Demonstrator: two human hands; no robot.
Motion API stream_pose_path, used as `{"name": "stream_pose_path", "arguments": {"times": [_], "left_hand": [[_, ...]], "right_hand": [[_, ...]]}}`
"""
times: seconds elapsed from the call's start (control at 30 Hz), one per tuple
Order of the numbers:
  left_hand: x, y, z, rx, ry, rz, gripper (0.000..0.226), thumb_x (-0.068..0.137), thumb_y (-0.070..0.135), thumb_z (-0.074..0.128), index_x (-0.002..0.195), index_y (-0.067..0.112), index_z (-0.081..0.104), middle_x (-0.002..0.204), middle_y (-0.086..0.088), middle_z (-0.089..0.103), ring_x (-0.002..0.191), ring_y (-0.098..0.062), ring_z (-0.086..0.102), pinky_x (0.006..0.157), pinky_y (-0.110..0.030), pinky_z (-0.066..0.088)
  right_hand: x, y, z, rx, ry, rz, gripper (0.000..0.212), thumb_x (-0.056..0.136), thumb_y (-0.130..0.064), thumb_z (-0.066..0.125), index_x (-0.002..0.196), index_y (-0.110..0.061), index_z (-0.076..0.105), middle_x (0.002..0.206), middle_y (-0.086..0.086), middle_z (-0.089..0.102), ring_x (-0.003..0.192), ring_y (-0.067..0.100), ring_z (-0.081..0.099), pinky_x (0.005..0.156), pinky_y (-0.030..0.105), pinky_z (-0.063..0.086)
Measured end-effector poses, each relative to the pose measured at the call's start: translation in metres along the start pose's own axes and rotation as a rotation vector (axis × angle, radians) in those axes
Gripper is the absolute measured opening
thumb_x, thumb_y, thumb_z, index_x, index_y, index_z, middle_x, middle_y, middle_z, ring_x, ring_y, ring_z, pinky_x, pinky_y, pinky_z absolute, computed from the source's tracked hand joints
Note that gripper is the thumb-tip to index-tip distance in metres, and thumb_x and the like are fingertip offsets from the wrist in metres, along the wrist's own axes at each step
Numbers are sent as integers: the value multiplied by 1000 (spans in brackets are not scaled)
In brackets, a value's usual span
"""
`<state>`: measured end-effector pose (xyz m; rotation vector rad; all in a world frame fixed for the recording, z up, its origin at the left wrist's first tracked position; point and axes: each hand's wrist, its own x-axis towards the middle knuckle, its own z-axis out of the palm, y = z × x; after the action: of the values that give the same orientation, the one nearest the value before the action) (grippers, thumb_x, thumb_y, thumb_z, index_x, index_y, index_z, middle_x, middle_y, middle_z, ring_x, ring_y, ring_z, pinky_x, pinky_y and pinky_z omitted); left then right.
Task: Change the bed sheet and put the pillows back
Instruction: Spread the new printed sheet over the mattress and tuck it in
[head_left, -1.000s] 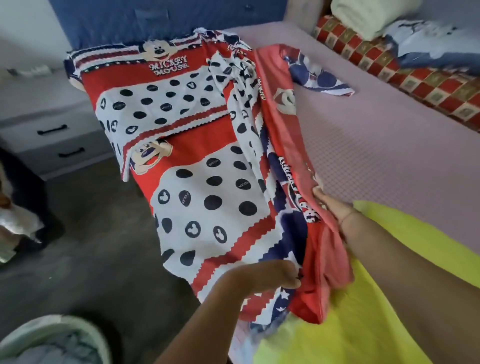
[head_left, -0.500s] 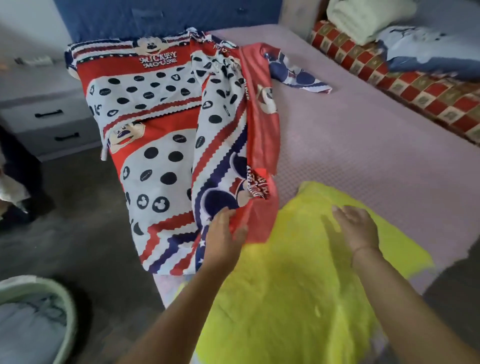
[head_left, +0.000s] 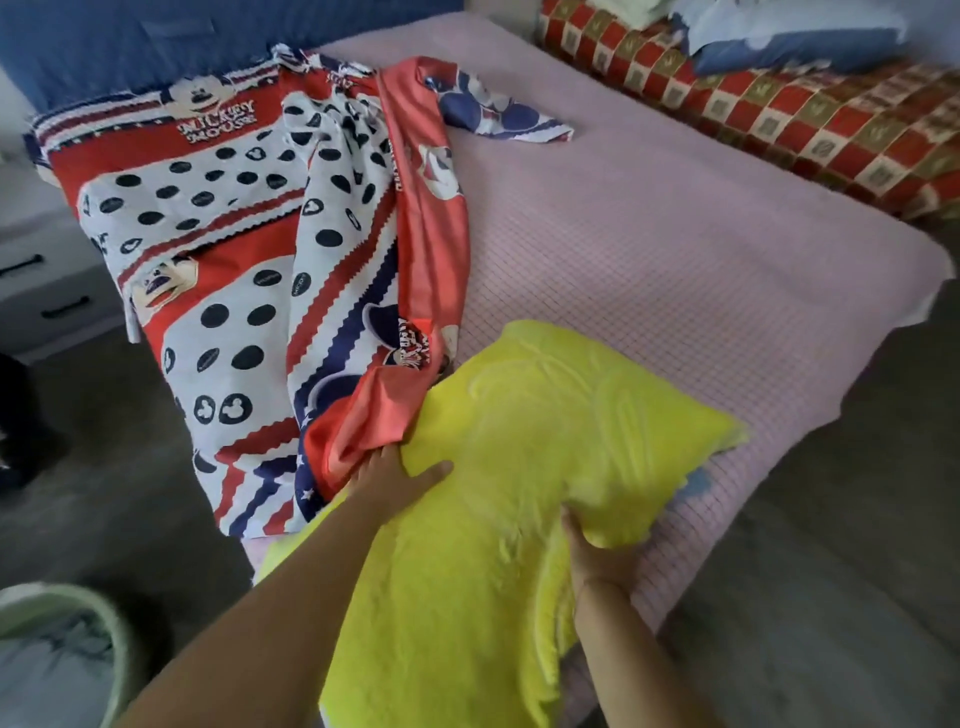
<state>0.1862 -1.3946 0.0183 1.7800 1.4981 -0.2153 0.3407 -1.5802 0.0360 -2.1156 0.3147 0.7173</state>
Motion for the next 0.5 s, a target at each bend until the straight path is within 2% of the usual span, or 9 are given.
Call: {"name": "stream_pose_path", "arguments": {"times": [0.07,0.1,0.2,0.27,0.37,0.47,0.5], "left_hand": [[6,3,-5,-90,-39,-9,137,44,95,56,148,9,30,146,-8,44,131,-28,45,109,-42,39],[6,7,-6,-109,-50,-3,126,52,87,64,146,8,33,142,-8,49,127,-27,50,107,-39,41],[3,22,-5,-84,-53,52,90,73,65,70,139,8,46,113,-5,62,99,-22,60,86,-30,47],[-4,33,-5,-107,-59,81,89,71,65,71,138,10,48,108,-1,64,88,-15,60,79,-28,49],[-13,56,-11,-243,-47,123,73,74,55,75,129,11,55,104,1,65,83,-14,63,72,-26,50],[-25,94,-23,-390,-26,147,51,77,47,77,115,18,60,100,3,67,81,-9,63,66,-21,48],[-26,109,-27,-451,-14,153,41,77,44,77,107,21,60,96,4,67,77,-7,62,62,-19,47]], "right_hand": [[6,1,2,20,-35,22,92,69,-43,82,134,7,42,133,23,54,121,35,55,94,36,44],[7,0,2,17,-77,40,85,73,-43,79,133,7,45,132,22,55,121,34,55,91,34,43],[14,0,1,78,-169,46,78,77,-50,74,130,3,52,129,16,59,117,31,57,82,28,40],[15,-2,-4,166,-216,-1,75,75,-47,76,129,0,54,125,11,61,115,29,57,86,29,42],[15,-13,-16,264,-297,-96,73,68,-48,81,126,-13,56,121,3,62,113,26,59,98,39,46],[28,-39,-41,422,-387,-169,39,77,-28,78,110,-17,60,118,5,66,101,18,63,92,35,48],[36,-51,-50,465,-414,-191,37,78,-25,78,109,-15,62,116,4,67,99,16,65,89,33,49]]}}
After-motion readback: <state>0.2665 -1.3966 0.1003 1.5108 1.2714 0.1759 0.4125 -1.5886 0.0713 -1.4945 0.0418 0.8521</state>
